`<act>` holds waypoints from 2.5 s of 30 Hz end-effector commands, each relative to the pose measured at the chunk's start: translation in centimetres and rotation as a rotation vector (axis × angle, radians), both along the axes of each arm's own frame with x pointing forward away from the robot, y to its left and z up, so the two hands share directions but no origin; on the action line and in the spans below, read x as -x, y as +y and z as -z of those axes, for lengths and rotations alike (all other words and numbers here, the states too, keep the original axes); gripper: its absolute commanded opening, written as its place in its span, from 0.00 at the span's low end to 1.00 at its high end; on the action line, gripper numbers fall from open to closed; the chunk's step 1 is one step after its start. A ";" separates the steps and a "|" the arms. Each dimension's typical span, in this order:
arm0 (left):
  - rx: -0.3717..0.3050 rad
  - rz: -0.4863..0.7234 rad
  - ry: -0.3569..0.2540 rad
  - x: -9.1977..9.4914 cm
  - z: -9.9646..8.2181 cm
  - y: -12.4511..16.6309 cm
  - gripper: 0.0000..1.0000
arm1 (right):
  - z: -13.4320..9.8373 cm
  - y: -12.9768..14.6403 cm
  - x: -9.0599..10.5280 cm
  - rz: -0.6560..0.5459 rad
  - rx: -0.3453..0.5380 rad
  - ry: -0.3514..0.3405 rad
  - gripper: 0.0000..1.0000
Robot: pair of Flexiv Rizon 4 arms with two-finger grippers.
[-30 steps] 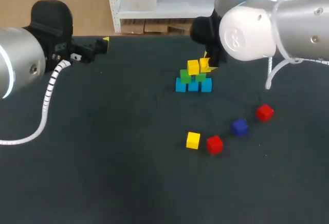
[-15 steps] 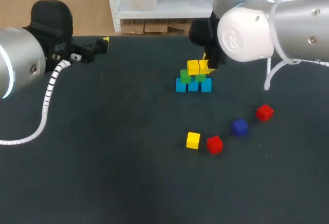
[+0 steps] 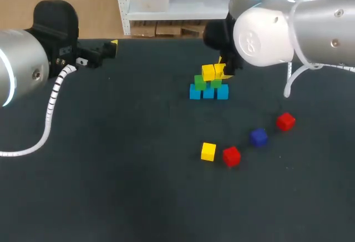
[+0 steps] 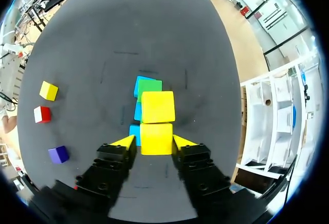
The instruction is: Place the blue cubes, place green cubes on the blue cubes, place the yellow cubes on the green cubes, then place the red cubes on the yellow cubes, and place purple cube on the red cubes.
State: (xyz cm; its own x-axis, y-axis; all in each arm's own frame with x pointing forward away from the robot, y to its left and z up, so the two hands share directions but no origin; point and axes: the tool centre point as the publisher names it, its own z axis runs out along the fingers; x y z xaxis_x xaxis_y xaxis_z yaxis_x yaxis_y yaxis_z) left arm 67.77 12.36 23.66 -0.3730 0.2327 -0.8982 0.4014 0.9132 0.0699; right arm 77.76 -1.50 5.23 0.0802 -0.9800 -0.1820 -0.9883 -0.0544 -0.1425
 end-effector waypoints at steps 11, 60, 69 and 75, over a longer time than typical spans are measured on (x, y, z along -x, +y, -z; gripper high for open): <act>0.003 -0.005 -0.008 0.0 0.2 -0.1 1.00 | -0.7 -0.7 -0.4 0.026 -0.014 -0.006 1.00; 0.003 -0.005 -0.008 0.0 0.2 -0.1 1.00 | -9.8 -13.4 -3.1 0.656 -0.570 -0.162 1.00; 0.003 -0.005 -0.008 0.0 0.2 -0.1 1.00 | -10.1 -14.4 -3.3 0.695 -0.602 -0.191 1.00; 0.003 -0.005 -0.008 0.0 0.2 -0.1 1.00 | -9.9 -14.5 -3.5 0.712 -0.623 -0.173 1.00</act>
